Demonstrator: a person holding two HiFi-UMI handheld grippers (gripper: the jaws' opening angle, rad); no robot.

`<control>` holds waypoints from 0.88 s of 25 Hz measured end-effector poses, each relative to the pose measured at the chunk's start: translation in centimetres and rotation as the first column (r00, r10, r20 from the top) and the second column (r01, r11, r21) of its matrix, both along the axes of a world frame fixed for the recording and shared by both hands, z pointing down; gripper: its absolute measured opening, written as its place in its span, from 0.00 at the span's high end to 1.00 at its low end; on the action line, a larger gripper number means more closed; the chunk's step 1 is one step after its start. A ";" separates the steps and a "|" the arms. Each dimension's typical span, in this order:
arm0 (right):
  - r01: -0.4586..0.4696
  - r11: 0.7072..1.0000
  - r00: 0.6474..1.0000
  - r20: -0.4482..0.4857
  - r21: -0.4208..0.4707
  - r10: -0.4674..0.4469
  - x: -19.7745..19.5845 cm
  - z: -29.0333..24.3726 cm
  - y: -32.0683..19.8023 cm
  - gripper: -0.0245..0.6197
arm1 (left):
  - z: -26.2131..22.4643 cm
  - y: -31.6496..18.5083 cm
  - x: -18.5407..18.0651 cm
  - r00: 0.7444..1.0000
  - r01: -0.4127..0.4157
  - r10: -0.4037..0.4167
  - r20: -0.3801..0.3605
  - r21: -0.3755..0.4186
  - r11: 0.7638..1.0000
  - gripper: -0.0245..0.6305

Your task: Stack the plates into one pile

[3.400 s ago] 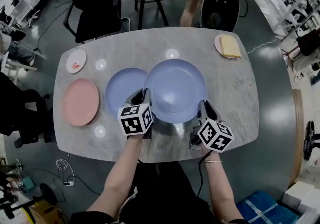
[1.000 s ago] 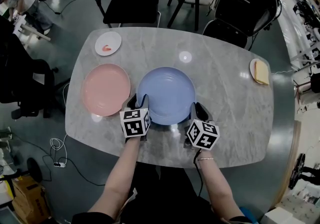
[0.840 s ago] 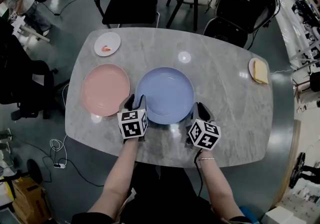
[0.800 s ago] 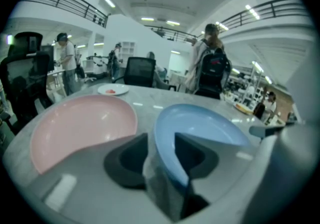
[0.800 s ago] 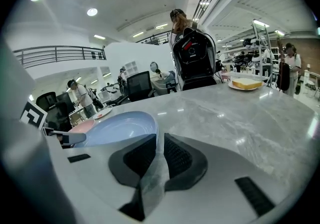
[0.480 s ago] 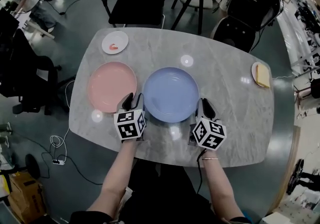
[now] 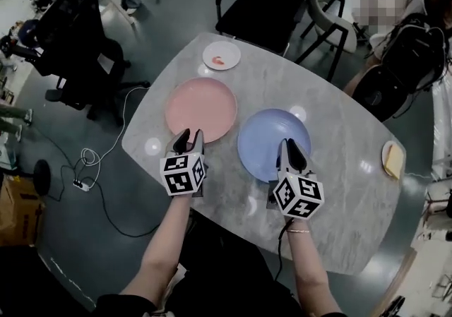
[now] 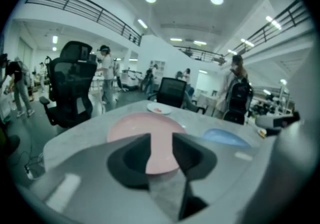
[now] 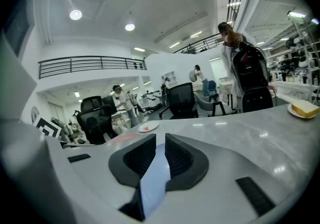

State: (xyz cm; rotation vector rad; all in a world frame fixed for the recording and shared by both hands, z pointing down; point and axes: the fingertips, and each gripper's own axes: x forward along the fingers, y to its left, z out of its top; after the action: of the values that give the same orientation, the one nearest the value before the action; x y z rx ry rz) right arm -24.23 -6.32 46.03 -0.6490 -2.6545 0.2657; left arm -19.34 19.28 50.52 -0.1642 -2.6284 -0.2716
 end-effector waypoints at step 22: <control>0.178 0.977 0.984 0.001 0.122 -0.179 -3.9 1.4 19.0 0.89 | 5.6 14.5 -0.2 0.987 0.144 -0.129 -0.096 0.167 0.975 0.73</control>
State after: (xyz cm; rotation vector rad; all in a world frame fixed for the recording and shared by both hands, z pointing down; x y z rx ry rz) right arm -28.12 12.71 47.40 -0.8444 -2.5784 0.0490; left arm -19.55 33.78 56.11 -0.2913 -2.4983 -0.5278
